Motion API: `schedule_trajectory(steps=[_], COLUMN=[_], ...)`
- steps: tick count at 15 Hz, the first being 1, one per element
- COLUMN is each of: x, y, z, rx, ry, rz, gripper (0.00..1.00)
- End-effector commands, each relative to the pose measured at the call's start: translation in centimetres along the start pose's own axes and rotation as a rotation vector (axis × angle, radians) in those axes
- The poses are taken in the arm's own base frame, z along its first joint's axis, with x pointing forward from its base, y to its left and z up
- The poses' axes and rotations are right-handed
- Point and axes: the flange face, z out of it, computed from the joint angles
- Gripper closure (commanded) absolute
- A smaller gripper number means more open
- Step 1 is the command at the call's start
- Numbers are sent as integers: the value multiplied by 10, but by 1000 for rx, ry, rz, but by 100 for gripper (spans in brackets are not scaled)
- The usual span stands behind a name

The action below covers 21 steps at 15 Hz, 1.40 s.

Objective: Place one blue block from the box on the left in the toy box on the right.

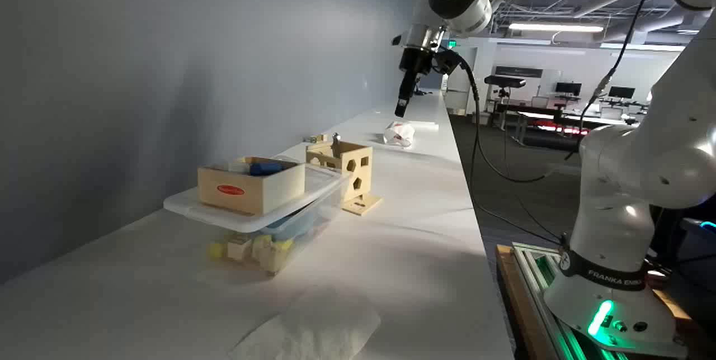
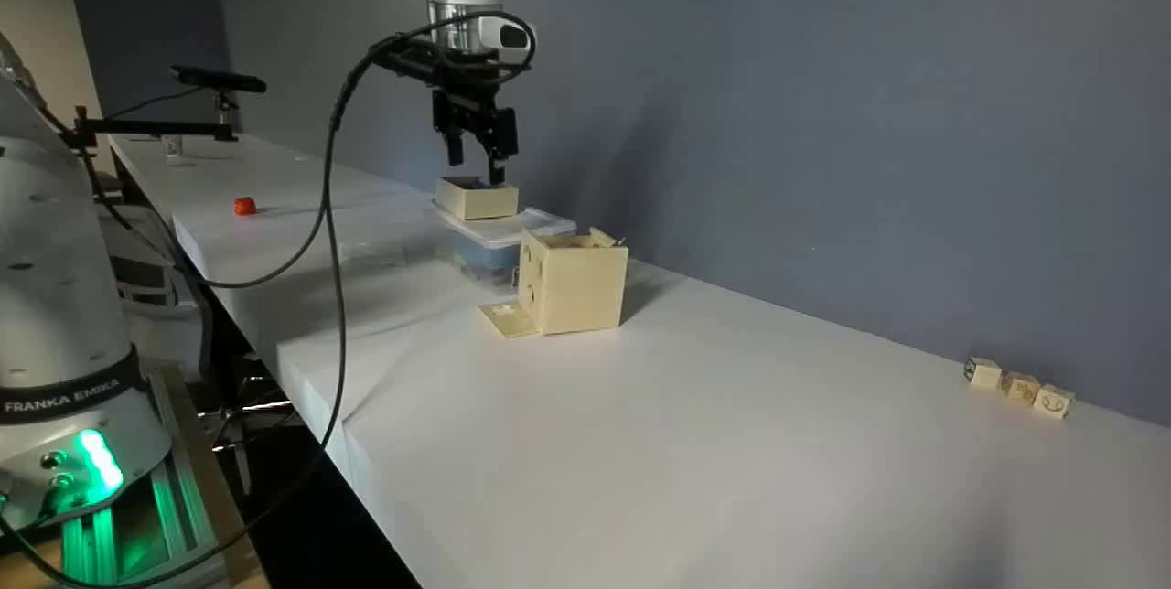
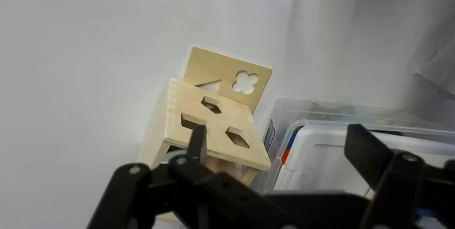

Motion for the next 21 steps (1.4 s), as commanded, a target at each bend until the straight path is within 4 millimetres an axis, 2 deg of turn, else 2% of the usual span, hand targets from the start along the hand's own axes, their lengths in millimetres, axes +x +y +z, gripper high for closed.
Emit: schedule_trajectory(steps=[1, 5, 9, 13, 15, 21], x=[0, 0, 44, 77, 93, 142], y=[0, 0, -32, -79, -102, -148], z=[-1, -1, -26, -37, -31, -8], rx=[1, 1, -3, -11, -24, -76], ry=[-1, -1, 236, 315, 303, 259], rz=[0, 0, -76, -265, -394, -740], gripper=[0, 0, 0, 0, 0, 0])
